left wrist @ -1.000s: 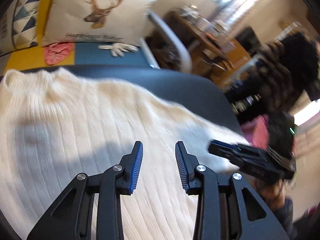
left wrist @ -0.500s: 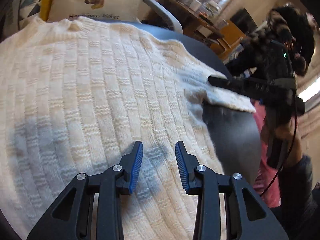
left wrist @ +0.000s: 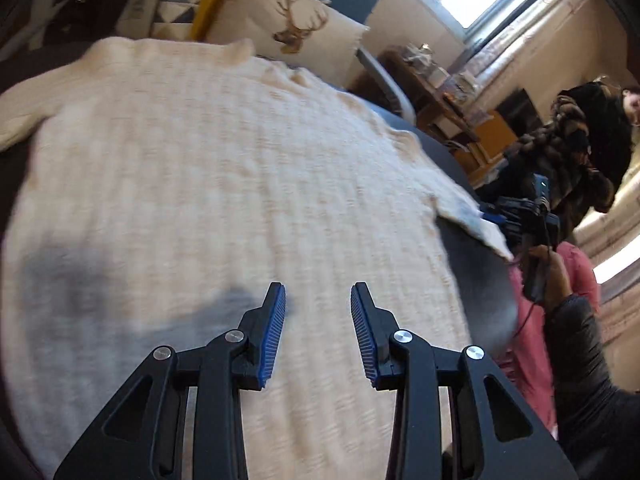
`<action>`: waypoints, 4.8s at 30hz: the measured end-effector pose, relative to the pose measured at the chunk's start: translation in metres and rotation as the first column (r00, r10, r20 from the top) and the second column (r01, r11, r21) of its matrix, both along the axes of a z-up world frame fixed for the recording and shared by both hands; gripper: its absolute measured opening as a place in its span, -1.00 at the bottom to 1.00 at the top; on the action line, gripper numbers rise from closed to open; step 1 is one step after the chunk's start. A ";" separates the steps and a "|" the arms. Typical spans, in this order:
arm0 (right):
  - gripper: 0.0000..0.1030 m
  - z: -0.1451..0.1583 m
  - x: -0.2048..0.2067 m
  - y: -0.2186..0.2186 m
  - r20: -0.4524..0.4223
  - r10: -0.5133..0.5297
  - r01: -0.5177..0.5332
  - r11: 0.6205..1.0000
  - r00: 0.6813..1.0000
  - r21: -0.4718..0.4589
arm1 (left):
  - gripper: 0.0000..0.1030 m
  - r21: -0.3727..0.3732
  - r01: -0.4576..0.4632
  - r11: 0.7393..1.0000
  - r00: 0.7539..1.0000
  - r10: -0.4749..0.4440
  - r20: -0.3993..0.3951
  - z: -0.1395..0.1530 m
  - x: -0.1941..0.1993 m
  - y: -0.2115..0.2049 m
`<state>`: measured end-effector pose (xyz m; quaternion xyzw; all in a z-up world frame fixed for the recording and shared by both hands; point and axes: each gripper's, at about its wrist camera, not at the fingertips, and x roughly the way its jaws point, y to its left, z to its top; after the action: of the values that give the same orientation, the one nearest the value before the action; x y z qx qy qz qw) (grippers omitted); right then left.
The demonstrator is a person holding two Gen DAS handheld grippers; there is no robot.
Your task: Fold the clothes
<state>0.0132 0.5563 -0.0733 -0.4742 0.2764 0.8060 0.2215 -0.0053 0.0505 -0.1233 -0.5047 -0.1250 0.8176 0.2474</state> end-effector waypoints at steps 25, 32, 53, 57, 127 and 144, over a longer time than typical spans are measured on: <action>-0.55 -0.036 -0.002 -0.193 -0.228 0.515 -0.563 0.773 0.826 -0.293 | -0.27 -0.019 -0.139 0.990 0.990 0.139 0.006 -0.013 0.037 -0.063; -0.83 -0.078 0.024 -0.226 -0.037 0.536 -0.531 0.822 0.844 -0.204 | -0.27 -0.001 -0.120 0.993 0.993 0.120 -0.004 -0.026 0.058 -0.080; -0.81 -0.072 0.143 -0.194 -0.057 0.461 -0.458 0.846 0.886 -0.274 | -0.24 0.064 -0.277 0.959 0.958 0.281 -0.051 0.001 0.090 -0.143; -0.84 -0.046 0.150 -0.181 -0.104 0.412 -0.424 0.888 0.905 -0.177 | 0.04 0.053 -0.357 0.932 0.929 0.361 -0.087 0.019 0.104 -0.192; -0.46 -0.036 0.094 -0.250 -0.032 0.575 -0.575 0.811 0.817 -0.108 | -0.73 0.118 -0.222 0.968 0.973 0.211 0.096 0.006 0.059 -0.180; -0.50 -0.037 0.004 -0.244 -0.096 0.588 -0.596 0.797 0.803 -0.098 | -0.76 -0.024 -0.199 0.980 0.977 0.200 0.078 0.016 -0.051 -0.126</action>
<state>0.0168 0.3123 -0.1108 -0.5249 0.1704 0.8301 -0.0795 -0.0567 -0.0751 -0.1074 -0.5240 -0.1783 0.8183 0.1550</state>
